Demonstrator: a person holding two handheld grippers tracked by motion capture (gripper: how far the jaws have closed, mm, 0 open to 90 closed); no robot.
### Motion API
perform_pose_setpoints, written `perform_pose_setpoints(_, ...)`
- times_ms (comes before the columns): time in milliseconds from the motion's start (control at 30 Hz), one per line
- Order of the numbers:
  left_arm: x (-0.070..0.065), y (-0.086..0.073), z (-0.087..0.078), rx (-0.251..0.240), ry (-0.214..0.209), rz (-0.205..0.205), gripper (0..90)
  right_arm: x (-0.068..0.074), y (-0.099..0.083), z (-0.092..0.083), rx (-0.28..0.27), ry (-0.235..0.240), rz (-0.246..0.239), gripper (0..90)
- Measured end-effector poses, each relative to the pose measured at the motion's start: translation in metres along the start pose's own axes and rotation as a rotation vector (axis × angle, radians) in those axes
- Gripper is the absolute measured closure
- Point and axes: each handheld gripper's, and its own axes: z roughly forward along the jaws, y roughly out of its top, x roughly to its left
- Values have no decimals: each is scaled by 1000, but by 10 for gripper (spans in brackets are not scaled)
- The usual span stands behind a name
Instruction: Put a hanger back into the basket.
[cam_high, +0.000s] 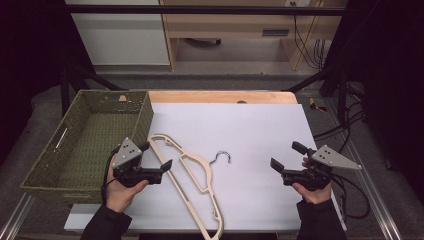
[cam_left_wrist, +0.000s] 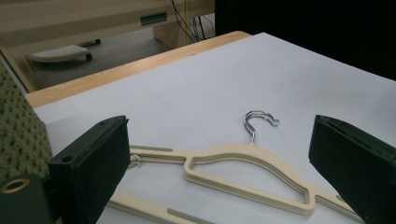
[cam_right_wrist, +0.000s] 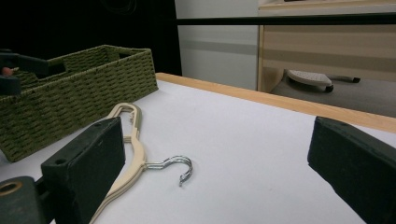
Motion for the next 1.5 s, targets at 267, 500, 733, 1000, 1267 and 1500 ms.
perform_pose_setpoints(267,-12,14,27,23,-38,22,59,1,-1,2,8,8,1,45)
perform_pose_setpoints(500,-22,18,50,57,-66,45,63,1,-2,2,14,17,-11,46)
perform_pose_setpoints(733,-28,18,81,114,-102,53,78,1,-2,2,16,25,-10,47)
perform_pose_setpoints(1000,-31,12,110,174,-120,48,99,2,-3,5,21,31,-9,47)
perform_pose_setpoints(1267,-37,7,135,232,-125,72,138,3,-4,7,32,37,-9,47)
perform_pose_setpoints(1500,-41,0,155,288,-137,91,209,3,-5,8,34,38,-4,47)
